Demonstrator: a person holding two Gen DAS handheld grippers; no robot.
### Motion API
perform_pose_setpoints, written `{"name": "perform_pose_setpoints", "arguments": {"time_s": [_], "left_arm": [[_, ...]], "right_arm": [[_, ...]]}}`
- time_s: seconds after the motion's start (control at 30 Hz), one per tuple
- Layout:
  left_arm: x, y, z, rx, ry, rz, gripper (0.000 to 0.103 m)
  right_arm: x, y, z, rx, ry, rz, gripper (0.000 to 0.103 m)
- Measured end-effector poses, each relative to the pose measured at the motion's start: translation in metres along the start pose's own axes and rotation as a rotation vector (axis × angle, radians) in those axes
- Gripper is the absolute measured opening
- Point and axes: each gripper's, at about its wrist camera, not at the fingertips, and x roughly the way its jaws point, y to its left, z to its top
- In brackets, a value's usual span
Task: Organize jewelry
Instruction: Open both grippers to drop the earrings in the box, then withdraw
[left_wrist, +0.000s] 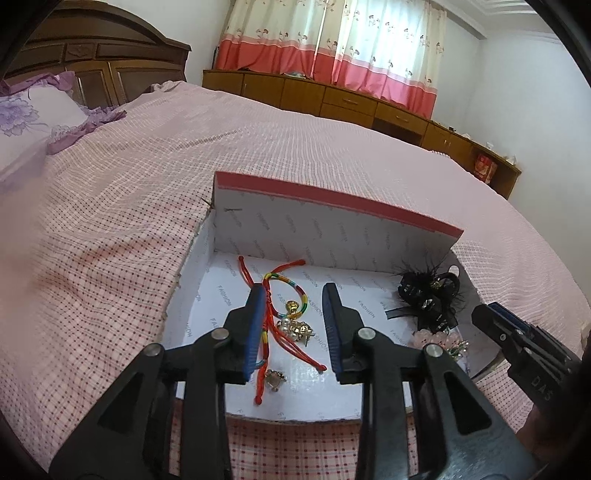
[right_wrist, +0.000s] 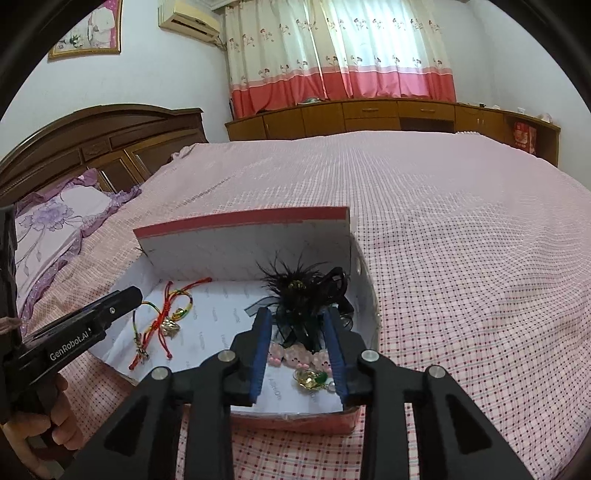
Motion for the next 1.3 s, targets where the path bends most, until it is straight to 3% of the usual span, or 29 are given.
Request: {"name": "perform_pose_setpoints", "arguments": {"time_s": [0.63,1.3], "left_arm": [[-0.074,0.005,0.009,-0.003,-0.046,0.000,0.024],[-0.128,0.017,-0.031,-0.001,-0.015,-0.003,0.025]], "right_arm": [[-0.073,0.019,0.009,0.005,-0.076,0.061,0.036],[-0.131,0.031,-0.024,0.017,-0.077,0.070,0.039]]}}
